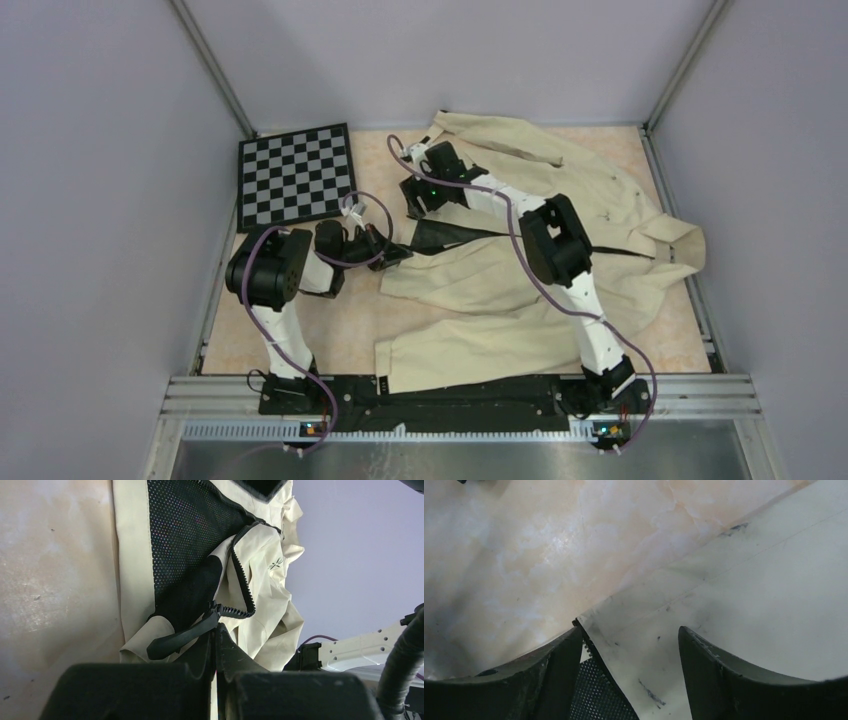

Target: Zip up the jacket

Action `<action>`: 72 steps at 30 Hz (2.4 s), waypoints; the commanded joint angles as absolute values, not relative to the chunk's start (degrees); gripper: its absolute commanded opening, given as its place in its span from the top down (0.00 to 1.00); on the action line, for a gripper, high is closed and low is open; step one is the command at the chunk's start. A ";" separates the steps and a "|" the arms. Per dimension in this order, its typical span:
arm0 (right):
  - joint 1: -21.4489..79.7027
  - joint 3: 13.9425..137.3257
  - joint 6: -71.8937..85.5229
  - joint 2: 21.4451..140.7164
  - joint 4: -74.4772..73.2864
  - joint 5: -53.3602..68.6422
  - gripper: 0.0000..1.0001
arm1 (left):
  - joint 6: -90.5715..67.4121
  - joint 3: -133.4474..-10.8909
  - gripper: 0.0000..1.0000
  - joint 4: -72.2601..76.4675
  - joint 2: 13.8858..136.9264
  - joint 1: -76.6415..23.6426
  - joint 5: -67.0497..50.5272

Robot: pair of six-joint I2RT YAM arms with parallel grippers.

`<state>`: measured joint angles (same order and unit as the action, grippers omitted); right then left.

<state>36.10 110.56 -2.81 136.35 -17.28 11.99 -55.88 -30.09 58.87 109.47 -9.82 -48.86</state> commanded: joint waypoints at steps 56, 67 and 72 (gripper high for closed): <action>31.86 77.71 2.08 106.87 1.57 38.82 1.00 | -33.96 -29.63 1.00 94.18 112.25 -11.16 -58.75; 30.96 65.52 -1.01 104.13 16.76 45.71 1.00 | -36.84 -31.95 1.00 101.41 115.52 -12.83 -60.66; 29.66 64.20 -0.76 104.66 20.14 48.88 1.00 | -37.57 -32.59 1.00 102.71 116.19 -12.83 -61.18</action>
